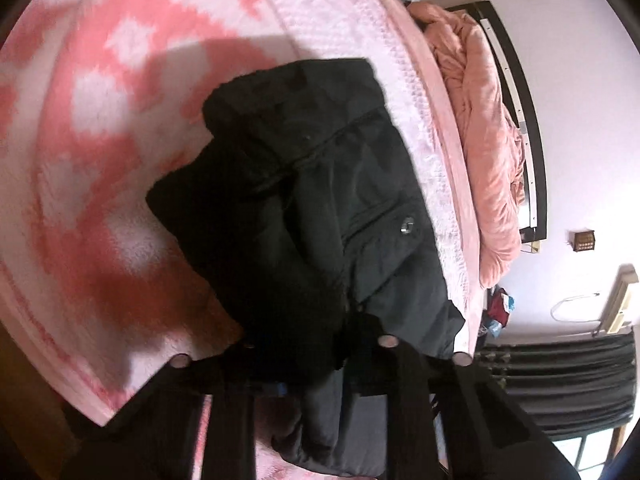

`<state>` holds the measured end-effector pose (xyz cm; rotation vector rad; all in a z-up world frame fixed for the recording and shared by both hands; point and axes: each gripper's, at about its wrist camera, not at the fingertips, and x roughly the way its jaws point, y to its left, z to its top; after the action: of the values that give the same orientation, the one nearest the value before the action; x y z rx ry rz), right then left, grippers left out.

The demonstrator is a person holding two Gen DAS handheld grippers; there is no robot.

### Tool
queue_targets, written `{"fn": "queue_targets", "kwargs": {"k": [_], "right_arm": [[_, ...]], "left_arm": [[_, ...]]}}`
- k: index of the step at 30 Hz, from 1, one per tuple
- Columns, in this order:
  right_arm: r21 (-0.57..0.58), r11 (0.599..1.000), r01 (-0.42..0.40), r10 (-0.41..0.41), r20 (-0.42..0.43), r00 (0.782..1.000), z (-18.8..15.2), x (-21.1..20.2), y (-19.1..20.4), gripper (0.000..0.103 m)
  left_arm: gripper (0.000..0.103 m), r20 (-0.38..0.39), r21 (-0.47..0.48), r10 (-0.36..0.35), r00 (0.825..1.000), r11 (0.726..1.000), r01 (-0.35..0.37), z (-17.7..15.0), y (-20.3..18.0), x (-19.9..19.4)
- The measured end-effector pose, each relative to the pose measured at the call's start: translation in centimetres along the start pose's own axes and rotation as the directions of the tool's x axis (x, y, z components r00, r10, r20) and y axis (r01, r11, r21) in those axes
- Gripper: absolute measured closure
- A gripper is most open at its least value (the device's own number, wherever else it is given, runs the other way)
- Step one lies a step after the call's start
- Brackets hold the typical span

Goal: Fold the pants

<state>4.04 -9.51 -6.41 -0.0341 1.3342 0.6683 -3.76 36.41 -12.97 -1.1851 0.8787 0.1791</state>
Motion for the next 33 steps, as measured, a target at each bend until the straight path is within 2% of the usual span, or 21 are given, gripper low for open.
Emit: {"fn": "queue_targets", "kwargs": {"k": [3,7,11,14,16,20,21,22,24,28,33], "right_arm": [[0.011,1.0,-0.016,0.016,0.003,1.0,0.0,-0.1,-0.5,0.048],[0.027,0.999,-0.046,0.044,0.04,0.998,-0.3,-1.3,-1.1,0.05],[0.047,0.998,-0.053,0.048,0.1,0.994,-0.8,-3.8,-2.2,0.05],[0.072,0.996,-0.054,0.043,0.143,0.989,-1.4,-5.7,-3.6,0.05],[0.102,0.994,-0.042,0.025,0.169,0.985,-2.1,-7.1,-4.8,0.05],[0.157,0.987,-0.027,-0.004,0.195,0.981,-3.3,-8.8,-7.2,0.05],[0.17,0.985,-0.023,-0.011,0.199,0.98,-3.6,-9.1,-7.7,0.05],[0.186,0.982,-0.019,-0.019,0.202,0.979,-3.9,-9.4,-8.3,0.05],[0.217,0.976,-0.012,-0.034,0.206,0.978,-4.5,-9.7,-9.4,0.05],[0.259,0.966,-0.012,-0.045,0.213,0.976,-5.1,-9.8,-10.7,0.049],[0.286,0.958,-0.012,-0.049,0.206,0.977,-5.6,-9.4,-11.6,0.049]], "left_arm": [[0.09,0.079,0.025,-0.01,0.997,1.0,0.008,-1.0,-1.9,-1.5],[0.09,0.138,0.163,-0.093,0.986,0.984,0.07,-2.5,-6.0,-3.5],[0.09,0.17,0.367,-0.095,0.981,0.93,0.026,-4.7,-11.1,-4.9],[0.09,0.185,0.483,-0.09,0.979,0.875,-0.011,-6.7,-14.4,-4.9],[0.089,0.195,0.559,-0.079,0.978,0.828,-0.044,-8.3,-16.3,-4.6],[0.088,0.201,0.683,-0.072,0.977,0.725,-0.088,-11.7,-19.6,-3.9],[0.087,0.195,0.718,-0.07,0.978,0.689,-0.094,-12.8,-20.4,-3.6],[0.087,0.188,0.738,-0.067,0.98,0.668,-0.096,-13.5,-21.0,-3.3],[0.086,0.157,0.785,-0.059,0.986,0.613,-0.088,-15.6,-22.2,-2.6],[0.084,0.11,0.846,-0.033,0.993,0.528,-0.076,-18.7,-23.9,-0.7],[0.081,0.01,0.9,0.029,1.0,0.435,-0.021,-22.7,-24.4,2.3]]}}
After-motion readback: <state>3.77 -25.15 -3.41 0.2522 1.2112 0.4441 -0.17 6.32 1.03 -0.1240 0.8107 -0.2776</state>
